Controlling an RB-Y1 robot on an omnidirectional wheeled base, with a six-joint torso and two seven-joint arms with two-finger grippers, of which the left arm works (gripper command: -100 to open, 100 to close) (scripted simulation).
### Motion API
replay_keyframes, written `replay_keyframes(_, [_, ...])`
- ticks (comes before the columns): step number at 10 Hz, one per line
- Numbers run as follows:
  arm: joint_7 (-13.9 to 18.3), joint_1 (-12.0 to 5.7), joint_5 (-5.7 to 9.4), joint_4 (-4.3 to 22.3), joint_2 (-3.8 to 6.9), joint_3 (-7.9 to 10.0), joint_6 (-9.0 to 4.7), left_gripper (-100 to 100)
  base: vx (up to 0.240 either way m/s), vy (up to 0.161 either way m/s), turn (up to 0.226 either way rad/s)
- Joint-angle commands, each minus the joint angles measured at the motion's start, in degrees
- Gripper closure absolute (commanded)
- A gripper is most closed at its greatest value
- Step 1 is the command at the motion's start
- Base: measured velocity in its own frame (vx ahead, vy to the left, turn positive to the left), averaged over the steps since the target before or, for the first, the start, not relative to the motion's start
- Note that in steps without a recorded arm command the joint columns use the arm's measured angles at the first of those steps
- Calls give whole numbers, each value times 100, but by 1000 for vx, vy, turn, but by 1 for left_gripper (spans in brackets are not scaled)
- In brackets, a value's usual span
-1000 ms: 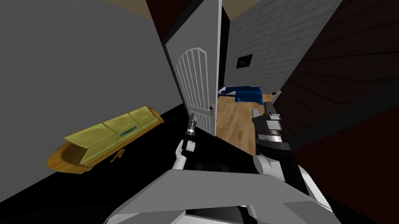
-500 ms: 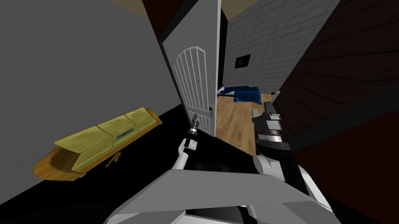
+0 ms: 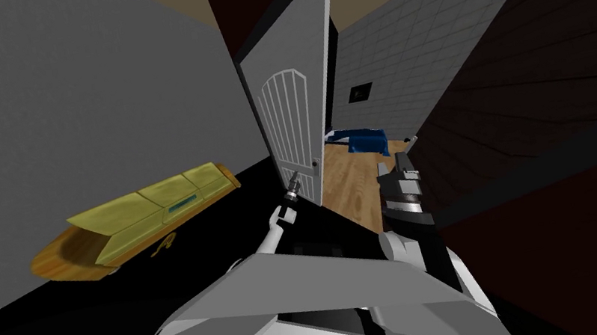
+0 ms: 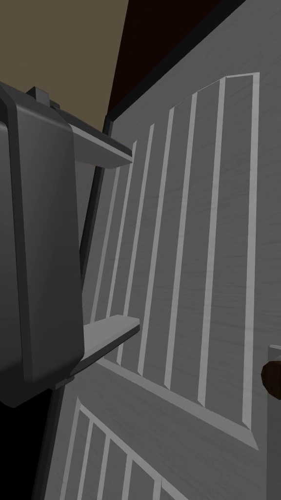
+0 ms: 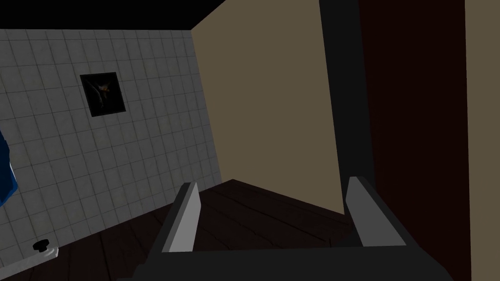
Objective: Push the door open
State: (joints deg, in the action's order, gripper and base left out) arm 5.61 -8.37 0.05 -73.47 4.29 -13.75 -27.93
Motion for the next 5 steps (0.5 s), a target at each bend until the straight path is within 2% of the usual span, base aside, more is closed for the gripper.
replay_keyframes(1, [56, -170, 22, 286, 5, -69, 10, -100, 49, 20, -44])
replay_keyframes(2, [103, -313, 41, 458, 4, -126, 12, -100, 73, 38, -70])
replay_keyframes(3, [103, -313, 41, 556, 4, -126, 12, -100, 62, 22, -39])
replay_keyframes(5, [196, -601, 78, 952, 2, -238, 15, -100, 65, 22, -55])
